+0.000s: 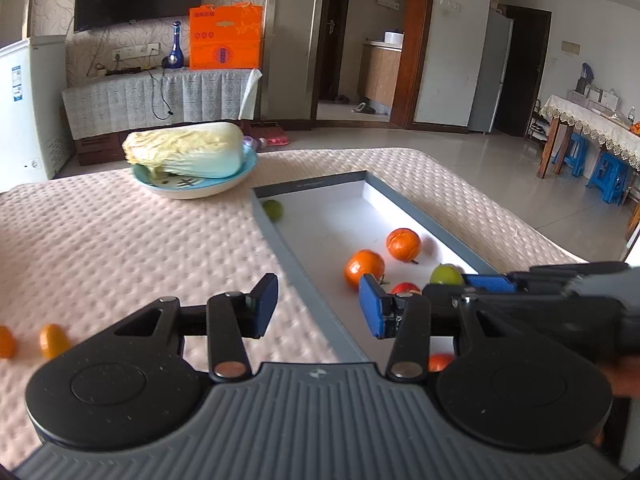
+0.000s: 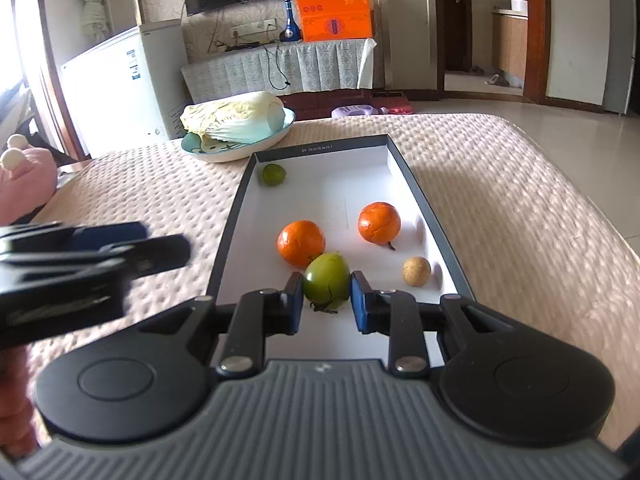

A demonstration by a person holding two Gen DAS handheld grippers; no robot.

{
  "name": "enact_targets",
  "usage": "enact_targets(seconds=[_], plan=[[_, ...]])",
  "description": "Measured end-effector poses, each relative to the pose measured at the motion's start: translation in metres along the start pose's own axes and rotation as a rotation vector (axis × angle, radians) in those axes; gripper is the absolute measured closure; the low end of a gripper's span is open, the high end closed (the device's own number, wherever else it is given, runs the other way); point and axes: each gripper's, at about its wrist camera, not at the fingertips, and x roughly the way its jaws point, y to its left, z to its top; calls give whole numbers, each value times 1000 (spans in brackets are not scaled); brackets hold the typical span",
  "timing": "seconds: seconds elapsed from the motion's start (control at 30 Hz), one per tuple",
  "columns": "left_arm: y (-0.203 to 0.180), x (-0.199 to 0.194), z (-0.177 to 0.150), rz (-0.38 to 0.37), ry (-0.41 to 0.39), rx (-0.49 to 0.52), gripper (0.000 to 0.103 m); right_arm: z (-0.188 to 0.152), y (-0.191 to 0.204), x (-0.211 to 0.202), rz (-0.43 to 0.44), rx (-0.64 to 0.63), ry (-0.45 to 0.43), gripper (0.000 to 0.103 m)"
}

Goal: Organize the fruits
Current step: 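Open the left tool to drop the red apple into the box while the right tool releases the plum, then move both open tools back toward the two small oranges on the bed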

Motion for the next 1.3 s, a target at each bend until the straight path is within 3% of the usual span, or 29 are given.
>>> enact_targets(seconds=[0.33,0.63,0.73,0.9,1.1,1.3], plan=[[11,-62,-40,-21,52,-41,52,2,5,7,-14,44,-5,74],[9,-50,-59,27,101,-30,52,2,8,10,-42,47,-6,73],[13,-50,-57,30,91,-39,52,3,7,8,-50,54,-16,61],[23,-50,-54,55,85,-63,52,4,6,5,-62,65,-38,60],[34,-55,-51,64,57,-83,52,7,17,-8,-59,57,-121,60],[55,-55,-49,110,54,-115,52,11,39,-9,8,21,-184,60]])
